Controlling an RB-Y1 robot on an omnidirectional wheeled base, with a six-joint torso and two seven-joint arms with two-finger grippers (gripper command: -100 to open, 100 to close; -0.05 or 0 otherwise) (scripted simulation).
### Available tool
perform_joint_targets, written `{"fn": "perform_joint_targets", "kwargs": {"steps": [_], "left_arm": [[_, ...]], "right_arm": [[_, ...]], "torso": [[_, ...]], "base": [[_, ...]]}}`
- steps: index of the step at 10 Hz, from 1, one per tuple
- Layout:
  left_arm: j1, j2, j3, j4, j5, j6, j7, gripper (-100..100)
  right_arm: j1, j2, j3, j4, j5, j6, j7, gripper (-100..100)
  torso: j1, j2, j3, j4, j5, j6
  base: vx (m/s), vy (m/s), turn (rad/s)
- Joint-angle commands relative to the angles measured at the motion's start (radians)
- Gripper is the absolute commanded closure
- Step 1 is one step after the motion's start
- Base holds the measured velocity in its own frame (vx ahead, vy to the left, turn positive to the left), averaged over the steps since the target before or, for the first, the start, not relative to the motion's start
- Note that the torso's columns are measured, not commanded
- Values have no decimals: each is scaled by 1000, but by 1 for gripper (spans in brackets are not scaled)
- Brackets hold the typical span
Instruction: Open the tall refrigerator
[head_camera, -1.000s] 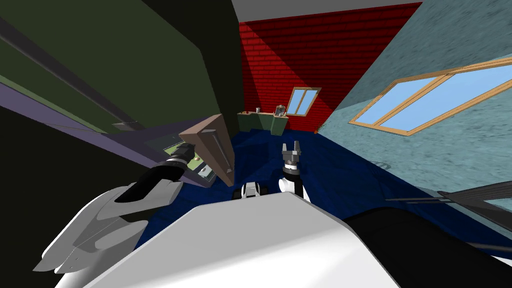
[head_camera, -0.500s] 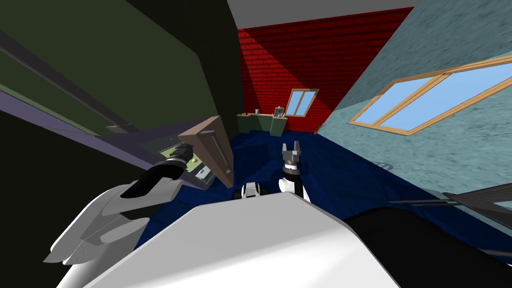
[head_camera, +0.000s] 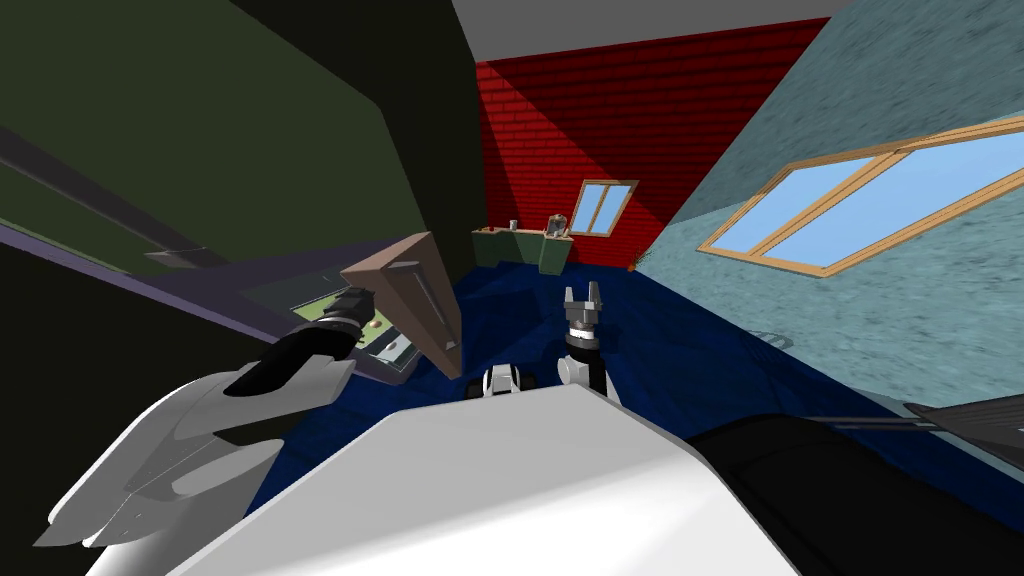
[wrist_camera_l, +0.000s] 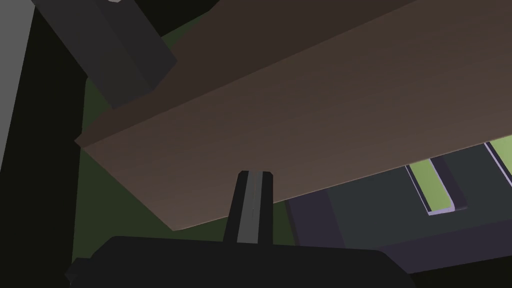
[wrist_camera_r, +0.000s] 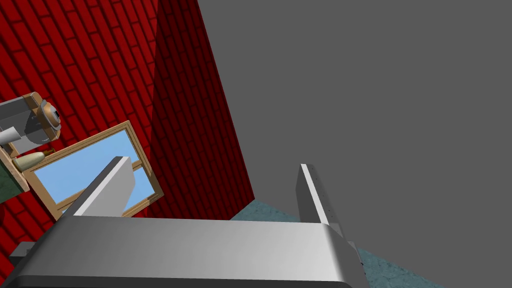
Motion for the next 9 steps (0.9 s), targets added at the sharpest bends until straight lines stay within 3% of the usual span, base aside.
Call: {"fn": "perform_joint_targets", "kwargs": {"steps": [1,5,7,8,9], "left_arm": [[-9,15,24,-61,-8,4,10,-100],[-7,20,29,-121,-9,12,13,-100],[6,13,9,-100,-5,36,11,-100],[12,11,6,-98,-3,40,11,100],[10,9,5,-64,-3,37,10,-100]], "right_arm": [[0,0,0,0,0,0,0,0],[0,0,0,0,0,0,0,0],[0,0,0,0,0,0,0,0],[0,0,0,0,0,0,0,0],[0,0,0,0,0,0,0,0]], "torso": [[-2,3,1,2,-2,0],[-8,5,2,4,-5,-1],[-7,8,5,1,-1,-4],[-5,12,9,1,1,-6],[-2,15,12,-1,5,-9]], "base": [[24,-60,14],[10,-5,-9],[-25,-8,32],[-18,-8,10],[-7,-12,17]]}}
